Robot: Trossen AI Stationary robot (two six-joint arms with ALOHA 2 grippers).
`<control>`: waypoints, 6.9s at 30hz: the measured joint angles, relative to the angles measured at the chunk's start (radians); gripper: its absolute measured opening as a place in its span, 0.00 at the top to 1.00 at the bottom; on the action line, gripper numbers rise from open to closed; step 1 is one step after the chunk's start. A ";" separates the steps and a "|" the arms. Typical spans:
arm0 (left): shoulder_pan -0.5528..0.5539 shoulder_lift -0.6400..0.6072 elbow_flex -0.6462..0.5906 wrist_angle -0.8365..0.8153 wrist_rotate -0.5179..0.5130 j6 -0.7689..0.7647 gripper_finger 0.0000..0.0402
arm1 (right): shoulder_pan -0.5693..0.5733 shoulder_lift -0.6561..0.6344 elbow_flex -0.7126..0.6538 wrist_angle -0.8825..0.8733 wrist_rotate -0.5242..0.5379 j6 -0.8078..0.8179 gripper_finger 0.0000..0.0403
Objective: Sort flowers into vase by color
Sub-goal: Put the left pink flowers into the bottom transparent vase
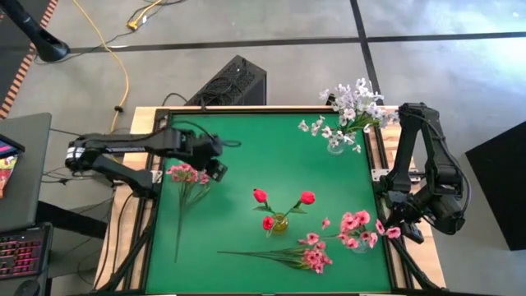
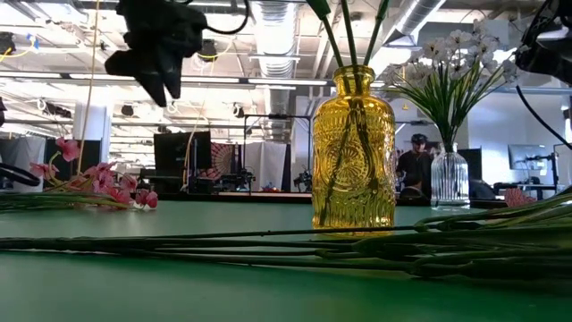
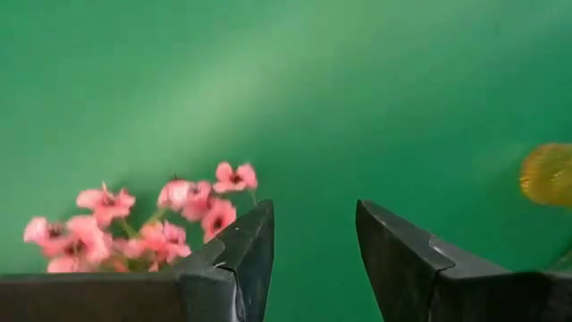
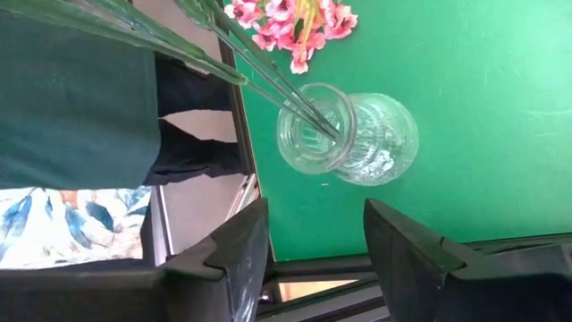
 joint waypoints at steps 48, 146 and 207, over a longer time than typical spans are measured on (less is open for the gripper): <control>-0.374 0.314 -0.381 0.056 0.287 -0.222 0.90 | 0.000 0.001 0.000 0.004 0.001 -0.009 0.48; -0.220 1.138 1.041 1.520 0.212 0.768 0.98 | -0.249 -0.078 0.001 -0.282 -0.173 0.004 0.63; -0.157 1.075 1.058 1.349 0.179 0.799 0.98 | -0.249 -0.078 0.231 -0.234 0.617 -0.782 0.43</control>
